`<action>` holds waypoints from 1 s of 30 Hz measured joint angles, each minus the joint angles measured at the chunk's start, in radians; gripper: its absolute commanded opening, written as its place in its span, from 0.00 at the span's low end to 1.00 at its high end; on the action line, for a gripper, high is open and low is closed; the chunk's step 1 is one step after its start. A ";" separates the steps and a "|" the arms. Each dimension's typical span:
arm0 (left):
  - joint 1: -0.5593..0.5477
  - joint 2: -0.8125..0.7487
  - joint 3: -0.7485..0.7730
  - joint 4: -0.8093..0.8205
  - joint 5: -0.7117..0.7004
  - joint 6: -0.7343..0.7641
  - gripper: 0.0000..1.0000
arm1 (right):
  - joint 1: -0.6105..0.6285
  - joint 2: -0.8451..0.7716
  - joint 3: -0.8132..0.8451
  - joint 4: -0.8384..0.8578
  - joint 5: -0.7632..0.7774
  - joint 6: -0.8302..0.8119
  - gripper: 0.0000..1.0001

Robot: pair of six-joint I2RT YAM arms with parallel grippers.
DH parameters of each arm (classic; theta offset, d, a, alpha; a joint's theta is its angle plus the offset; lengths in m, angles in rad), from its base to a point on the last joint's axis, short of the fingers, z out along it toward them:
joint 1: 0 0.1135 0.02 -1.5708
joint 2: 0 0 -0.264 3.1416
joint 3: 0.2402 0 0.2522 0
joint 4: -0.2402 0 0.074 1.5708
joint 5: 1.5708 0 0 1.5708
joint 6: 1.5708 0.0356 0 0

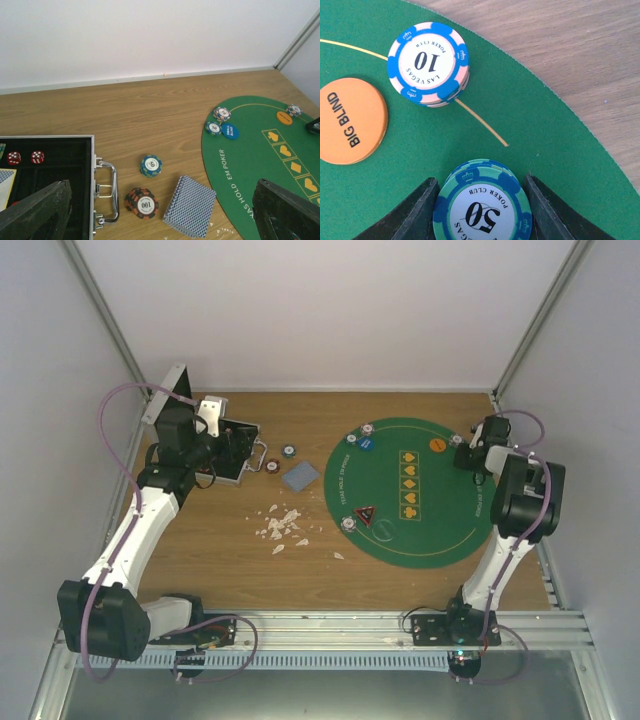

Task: Distribute texas hold em gaming equipment

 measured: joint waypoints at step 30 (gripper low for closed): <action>0.000 0.006 0.000 0.000 -0.001 0.000 0.99 | -0.008 0.082 0.083 0.033 -0.006 -0.034 0.60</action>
